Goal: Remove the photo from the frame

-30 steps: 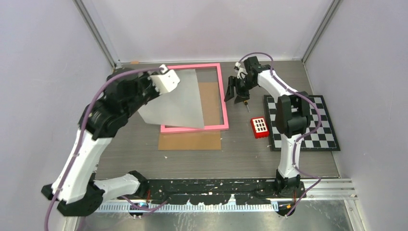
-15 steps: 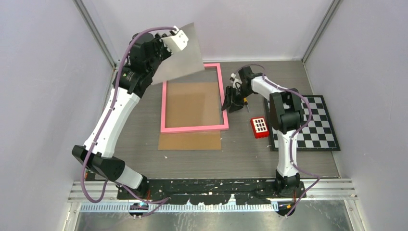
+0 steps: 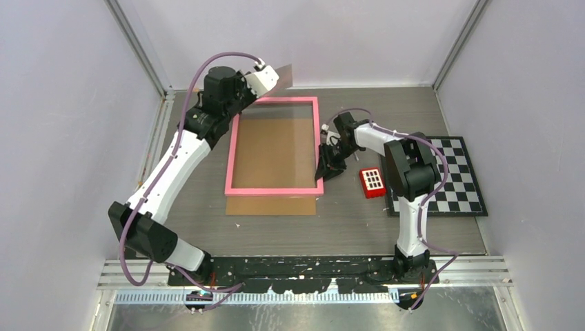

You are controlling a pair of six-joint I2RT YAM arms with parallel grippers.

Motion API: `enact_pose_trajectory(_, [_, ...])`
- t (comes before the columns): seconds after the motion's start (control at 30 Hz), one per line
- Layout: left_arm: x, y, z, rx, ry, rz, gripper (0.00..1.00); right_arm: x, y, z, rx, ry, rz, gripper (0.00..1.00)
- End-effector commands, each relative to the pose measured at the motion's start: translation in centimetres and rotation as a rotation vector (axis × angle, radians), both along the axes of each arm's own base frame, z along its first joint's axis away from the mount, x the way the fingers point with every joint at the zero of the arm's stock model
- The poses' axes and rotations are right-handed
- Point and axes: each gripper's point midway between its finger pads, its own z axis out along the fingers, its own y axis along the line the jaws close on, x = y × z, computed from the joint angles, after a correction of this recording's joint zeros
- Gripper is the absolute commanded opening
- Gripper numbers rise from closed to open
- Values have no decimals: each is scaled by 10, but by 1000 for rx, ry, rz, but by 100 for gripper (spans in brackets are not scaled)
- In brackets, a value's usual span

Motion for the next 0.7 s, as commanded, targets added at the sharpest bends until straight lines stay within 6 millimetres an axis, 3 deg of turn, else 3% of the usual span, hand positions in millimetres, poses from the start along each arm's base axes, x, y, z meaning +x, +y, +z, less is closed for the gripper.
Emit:
enact_pose_trajectory(0.0, [-34, -19, 6, -123, 23, -94, 0, -34, 7, 10, -13, -30, 110, 27])
enact_pose_trajectory(0.2, [-89, -43, -94, -41, 241, -246, 0, -61, 6, 8, -16, -1, 127, 26])
enact_pose_trajectory(0.37, [-118, -43, -153, 77, 294, -319, 0, -67, 5, 6, -13, 19, 118, 33])
enact_pose_trajectory(0.53, [-133, -43, -185, 154, 277, -405, 0, -70, 9, 22, 48, 11, 110, 53])
enact_pose_trajectory(0.67, [-146, -49, -205, 198, 284, -473, 0, -67, 2, 35, 65, -3, 90, 57])
